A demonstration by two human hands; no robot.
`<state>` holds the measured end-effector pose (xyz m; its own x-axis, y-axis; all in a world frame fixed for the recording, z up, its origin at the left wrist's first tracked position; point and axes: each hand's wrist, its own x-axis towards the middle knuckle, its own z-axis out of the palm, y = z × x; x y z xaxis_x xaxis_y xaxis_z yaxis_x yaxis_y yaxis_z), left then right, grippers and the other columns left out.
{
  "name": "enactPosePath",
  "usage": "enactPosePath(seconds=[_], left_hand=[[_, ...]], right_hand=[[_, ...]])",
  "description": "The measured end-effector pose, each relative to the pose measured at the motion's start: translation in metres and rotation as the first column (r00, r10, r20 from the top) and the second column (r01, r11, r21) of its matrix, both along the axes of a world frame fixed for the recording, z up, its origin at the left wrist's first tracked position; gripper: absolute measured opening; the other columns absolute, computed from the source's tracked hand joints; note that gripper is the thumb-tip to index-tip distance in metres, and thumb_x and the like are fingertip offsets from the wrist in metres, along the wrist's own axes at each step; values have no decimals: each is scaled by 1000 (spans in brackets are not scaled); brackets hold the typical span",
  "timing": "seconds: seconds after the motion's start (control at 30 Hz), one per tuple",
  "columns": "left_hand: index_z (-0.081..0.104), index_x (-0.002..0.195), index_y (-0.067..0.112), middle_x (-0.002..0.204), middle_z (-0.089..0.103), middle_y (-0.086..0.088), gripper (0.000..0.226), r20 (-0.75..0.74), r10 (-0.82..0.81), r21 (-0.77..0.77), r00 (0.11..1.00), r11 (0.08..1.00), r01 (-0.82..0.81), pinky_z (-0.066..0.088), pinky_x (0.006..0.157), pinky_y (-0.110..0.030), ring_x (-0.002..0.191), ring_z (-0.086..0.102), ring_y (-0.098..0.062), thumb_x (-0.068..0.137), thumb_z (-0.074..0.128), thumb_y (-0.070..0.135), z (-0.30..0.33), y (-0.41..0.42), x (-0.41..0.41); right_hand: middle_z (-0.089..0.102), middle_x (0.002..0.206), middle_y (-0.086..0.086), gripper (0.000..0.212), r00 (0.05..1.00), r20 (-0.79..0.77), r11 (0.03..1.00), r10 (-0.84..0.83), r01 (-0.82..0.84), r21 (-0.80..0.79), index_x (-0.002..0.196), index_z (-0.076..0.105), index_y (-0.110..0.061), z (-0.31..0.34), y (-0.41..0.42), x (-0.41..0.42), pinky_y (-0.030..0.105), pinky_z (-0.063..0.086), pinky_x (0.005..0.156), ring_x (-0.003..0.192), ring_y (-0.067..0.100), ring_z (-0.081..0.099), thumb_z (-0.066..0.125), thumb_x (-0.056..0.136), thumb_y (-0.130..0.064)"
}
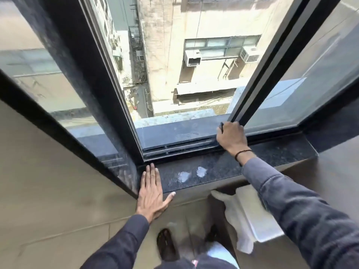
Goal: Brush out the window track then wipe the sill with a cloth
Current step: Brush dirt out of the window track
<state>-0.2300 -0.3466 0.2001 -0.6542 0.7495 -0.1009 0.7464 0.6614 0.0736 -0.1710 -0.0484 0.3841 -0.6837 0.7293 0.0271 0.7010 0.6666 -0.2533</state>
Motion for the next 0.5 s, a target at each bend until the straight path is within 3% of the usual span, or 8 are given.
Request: enactPosePath(seconds=[0.07, 0.17, 0.3, 0.37, 0.43, 0.5], left_hand=[[1, 155, -9, 165, -7, -33, 107, 10, 29, -11, 1000, 1000, -29, 16, 127, -56, 156, -5, -44, 91, 20, 75, -1, 1, 2], [1, 155, -9, 165, -6, -34, 106, 14, 42, -25, 999, 999, -42, 17, 127, -56, 156, -4, -45, 92, 18, 74, -2, 2, 2], [5, 155, -10, 165, -1, -34, 106, 19, 34, -18, 999, 999, -33, 20, 126, -57, 156, 2, -45, 91, 19, 73, -3, 2, -1], [6, 155, -10, 165, 0, -34, 106, 31, 32, -16, 999, 999, -31, 20, 126, -58, 156, 3, -46, 91, 18, 73, -4, 2, -2], [4, 154, -10, 165, -2, -35, 106, 34, 30, -17, 999, 999, -30, 18, 126, -57, 156, 0, -46, 90, 17, 74, -6, 2, -2], [5, 154, -10, 165, -3, -34, 106, 28, 33, -11, 999, 999, -33, 17, 127, -57, 156, 0, -45, 90, 17, 73, -5, 3, -2]], right_hand=[[71, 78, 26, 31, 999, -36, 999, -35, 36, 30, 76, 67, 0, 2, -4, -6, 45, 57, 77, 77, 43, 68, 51, 93, -20], [62, 59, 10, 36, 988, -140, 978, -62, 32, -208, 58, 57, -9, -9, -45, -37, 36, 57, 64, 61, 31, 61, 55, 90, -24], [76, 79, 15, 36, 983, -183, 865, -15, -79, -496, 74, 72, -2, -23, -79, -69, 41, 60, 75, 79, 31, 71, 64, 88, -34], [73, 74, 15, 39, 990, -143, 882, 7, -74, -466, 66, 67, -2, -17, -66, -61, 37, 54, 67, 76, 31, 68, 64, 88, -33], [65, 66, 14, 40, 997, -76, 953, 7, -30, -302, 57, 57, -7, -9, -43, -42, 32, 45, 61, 71, 33, 66, 61, 89, -30], [69, 74, 21, 33, 1000, -24, 994, -18, 15, -108, 69, 66, -5, -1, -23, -22, 38, 52, 67, 77, 38, 68, 57, 92, -26]])
